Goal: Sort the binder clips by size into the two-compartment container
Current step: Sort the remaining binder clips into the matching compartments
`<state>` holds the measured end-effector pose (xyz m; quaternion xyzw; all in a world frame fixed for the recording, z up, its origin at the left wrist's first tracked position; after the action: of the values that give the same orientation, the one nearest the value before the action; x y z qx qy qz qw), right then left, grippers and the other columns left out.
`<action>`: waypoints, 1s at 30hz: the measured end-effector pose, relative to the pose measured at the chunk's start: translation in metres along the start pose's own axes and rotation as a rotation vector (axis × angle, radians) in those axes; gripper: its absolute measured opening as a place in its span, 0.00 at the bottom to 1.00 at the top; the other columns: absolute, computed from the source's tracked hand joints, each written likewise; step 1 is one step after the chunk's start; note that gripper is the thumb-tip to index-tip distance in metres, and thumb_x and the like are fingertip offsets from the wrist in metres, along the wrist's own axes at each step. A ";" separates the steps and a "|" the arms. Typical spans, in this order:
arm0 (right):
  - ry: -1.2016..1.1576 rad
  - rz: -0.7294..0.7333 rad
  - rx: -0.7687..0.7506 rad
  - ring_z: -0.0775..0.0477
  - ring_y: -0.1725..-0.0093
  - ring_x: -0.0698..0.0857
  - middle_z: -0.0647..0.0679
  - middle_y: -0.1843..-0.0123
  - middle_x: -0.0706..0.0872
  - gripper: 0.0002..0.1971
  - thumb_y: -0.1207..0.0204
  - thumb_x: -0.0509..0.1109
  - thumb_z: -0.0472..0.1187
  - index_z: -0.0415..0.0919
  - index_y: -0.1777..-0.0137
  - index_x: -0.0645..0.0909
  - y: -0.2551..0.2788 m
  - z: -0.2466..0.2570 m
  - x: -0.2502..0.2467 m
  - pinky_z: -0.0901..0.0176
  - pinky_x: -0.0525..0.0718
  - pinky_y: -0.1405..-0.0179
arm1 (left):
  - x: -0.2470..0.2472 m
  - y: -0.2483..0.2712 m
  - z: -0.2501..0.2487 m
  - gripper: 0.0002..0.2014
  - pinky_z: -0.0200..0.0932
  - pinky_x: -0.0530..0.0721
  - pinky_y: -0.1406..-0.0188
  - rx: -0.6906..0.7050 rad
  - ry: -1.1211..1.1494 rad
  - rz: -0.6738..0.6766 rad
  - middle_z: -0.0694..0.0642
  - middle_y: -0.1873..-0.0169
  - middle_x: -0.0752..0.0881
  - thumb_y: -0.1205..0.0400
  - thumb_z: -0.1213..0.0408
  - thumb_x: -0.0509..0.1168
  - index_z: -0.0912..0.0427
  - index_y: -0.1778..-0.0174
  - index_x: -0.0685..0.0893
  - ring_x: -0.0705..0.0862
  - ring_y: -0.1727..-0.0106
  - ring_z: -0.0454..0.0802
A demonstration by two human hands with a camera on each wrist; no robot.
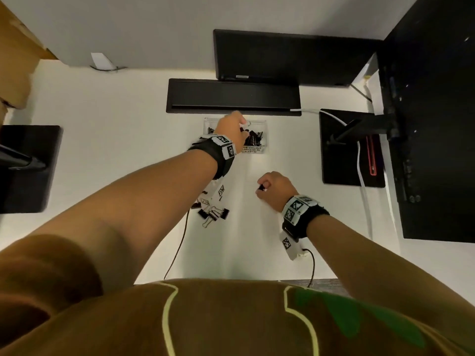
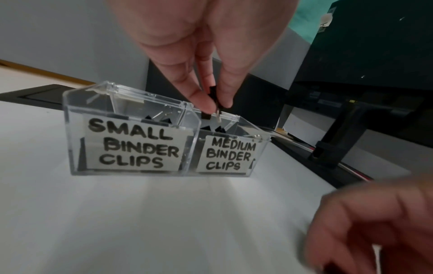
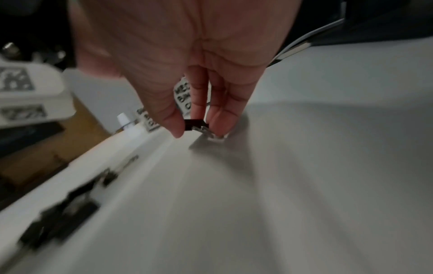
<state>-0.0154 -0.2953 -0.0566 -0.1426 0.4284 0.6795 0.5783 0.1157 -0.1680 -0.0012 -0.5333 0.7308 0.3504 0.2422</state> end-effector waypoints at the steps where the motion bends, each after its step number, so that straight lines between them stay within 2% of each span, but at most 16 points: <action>1: -0.035 -0.037 0.021 0.52 0.53 0.77 0.50 0.52 0.77 0.13 0.27 0.71 0.39 0.37 0.43 0.82 -0.003 0.000 -0.007 0.59 0.79 0.46 | 0.001 -0.001 0.001 0.13 0.44 0.81 0.48 -0.009 0.005 0.010 0.61 0.42 0.83 0.19 0.67 0.65 0.60 0.38 0.77 0.84 0.46 0.56; 3: -0.083 -0.132 0.025 0.51 0.54 0.79 0.49 0.53 0.79 0.13 0.28 0.72 0.39 0.37 0.44 0.84 -0.010 0.006 -0.023 0.57 0.81 0.43 | 0.002 -0.002 0.002 0.14 0.49 0.83 0.41 -0.013 0.018 0.032 0.61 0.39 0.81 0.19 0.69 0.63 0.59 0.37 0.77 0.83 0.42 0.58; 5: -0.137 -0.228 -0.004 0.51 0.57 0.79 0.48 0.54 0.79 0.12 0.28 0.73 0.39 0.39 0.45 0.85 -0.018 0.017 -0.040 0.59 0.81 0.46 | 0.001 0.001 0.006 0.14 0.51 0.82 0.37 -0.002 0.036 0.027 0.61 0.38 0.80 0.19 0.74 0.61 0.59 0.39 0.78 0.83 0.41 0.58; 8: -0.228 -0.323 -0.061 0.54 0.59 0.78 0.49 0.54 0.79 0.12 0.29 0.73 0.39 0.40 0.45 0.84 -0.034 0.036 -0.061 0.62 0.81 0.50 | -0.005 0.010 0.013 0.16 0.47 0.82 0.38 0.015 0.045 -0.023 0.59 0.41 0.79 0.21 0.78 0.57 0.59 0.44 0.81 0.82 0.45 0.55; 10: -0.236 -0.356 -0.095 0.54 0.55 0.80 0.49 0.51 0.80 0.14 0.28 0.73 0.38 0.41 0.42 0.83 -0.046 0.048 -0.068 0.62 0.82 0.48 | -0.011 0.022 0.020 0.16 0.41 0.80 0.43 0.030 0.039 -0.036 0.56 0.47 0.77 0.22 0.79 0.56 0.61 0.45 0.81 0.79 0.49 0.52; 13: -0.111 -0.356 -0.120 0.54 0.49 0.77 0.46 0.43 0.81 0.16 0.26 0.71 0.38 0.42 0.38 0.80 -0.062 0.060 -0.068 0.63 0.77 0.46 | -0.018 0.043 0.040 0.14 0.41 0.80 0.48 0.038 0.028 -0.002 0.57 0.50 0.79 0.22 0.77 0.56 0.60 0.48 0.82 0.81 0.53 0.53; 17: 0.149 -0.242 -0.072 0.44 0.33 0.73 0.43 0.36 0.80 0.18 0.24 0.65 0.35 0.43 0.34 0.78 -0.072 0.064 -0.053 0.51 0.76 0.33 | -0.022 0.068 0.079 0.11 0.39 0.77 0.52 -0.021 -0.049 0.083 0.59 0.47 0.81 0.21 0.75 0.58 0.60 0.49 0.83 0.79 0.54 0.50; 20: 0.170 -0.268 -0.072 0.41 0.30 0.69 0.42 0.32 0.77 0.21 0.25 0.64 0.35 0.43 0.31 0.75 -0.069 0.072 -0.049 0.49 0.75 0.33 | -0.024 0.086 0.106 0.11 0.41 0.78 0.50 -0.040 -0.131 0.167 0.59 0.45 0.80 0.22 0.74 0.61 0.61 0.47 0.82 0.79 0.52 0.51; 23: 0.139 -0.294 -0.194 0.40 0.30 0.68 0.43 0.32 0.76 0.21 0.25 0.65 0.35 0.43 0.31 0.75 -0.053 0.086 -0.036 0.48 0.75 0.32 | -0.020 0.101 0.129 0.09 0.45 0.81 0.46 -0.069 -0.171 0.209 0.58 0.45 0.79 0.22 0.70 0.63 0.58 0.48 0.82 0.81 0.47 0.53; 24: 0.147 -0.258 -0.243 0.40 0.30 0.69 0.43 0.32 0.76 0.20 0.25 0.65 0.35 0.43 0.32 0.75 -0.046 0.089 -0.026 0.46 0.75 0.30 | -0.017 0.106 0.135 0.09 0.45 0.82 0.46 -0.082 -0.167 0.215 0.58 0.45 0.79 0.22 0.68 0.64 0.57 0.47 0.81 0.81 0.47 0.53; 26: 0.198 -0.092 -0.330 0.41 0.28 0.67 0.44 0.31 0.76 0.20 0.26 0.66 0.36 0.44 0.33 0.76 -0.032 0.091 0.000 0.43 0.71 0.26 | -0.012 0.114 0.143 0.12 0.48 0.83 0.44 -0.085 -0.151 0.228 0.56 0.45 0.79 0.24 0.64 0.67 0.56 0.45 0.80 0.82 0.46 0.53; 28: 0.271 0.098 -0.391 0.42 0.29 0.67 0.45 0.32 0.77 0.21 0.27 0.66 0.33 0.44 0.34 0.77 -0.019 0.089 0.028 0.49 0.70 0.27 | -0.007 0.120 0.148 0.17 0.52 0.84 0.43 -0.067 -0.135 0.249 0.56 0.45 0.78 0.27 0.61 0.71 0.55 0.43 0.78 0.81 0.46 0.54; 30: 0.351 0.208 -0.433 0.42 0.32 0.69 0.46 0.33 0.77 0.24 0.29 0.65 0.29 0.43 0.33 0.77 -0.011 0.084 0.050 0.53 0.72 0.32 | -0.004 0.125 0.149 0.18 0.54 0.83 0.44 -0.042 -0.158 0.268 0.57 0.46 0.77 0.28 0.61 0.71 0.55 0.44 0.78 0.81 0.46 0.55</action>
<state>0.0052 -0.1999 -0.0454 -0.3334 0.3793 0.7757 0.3786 -0.0042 -0.0275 -0.0613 -0.4070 0.7665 0.4357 0.2388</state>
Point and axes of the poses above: each hand's wrist, its own y-axis away from the middle knuckle, its own x-axis out of the palm, z = x × y, the point moved 2 cm from there along -y, towards the middle knuckle
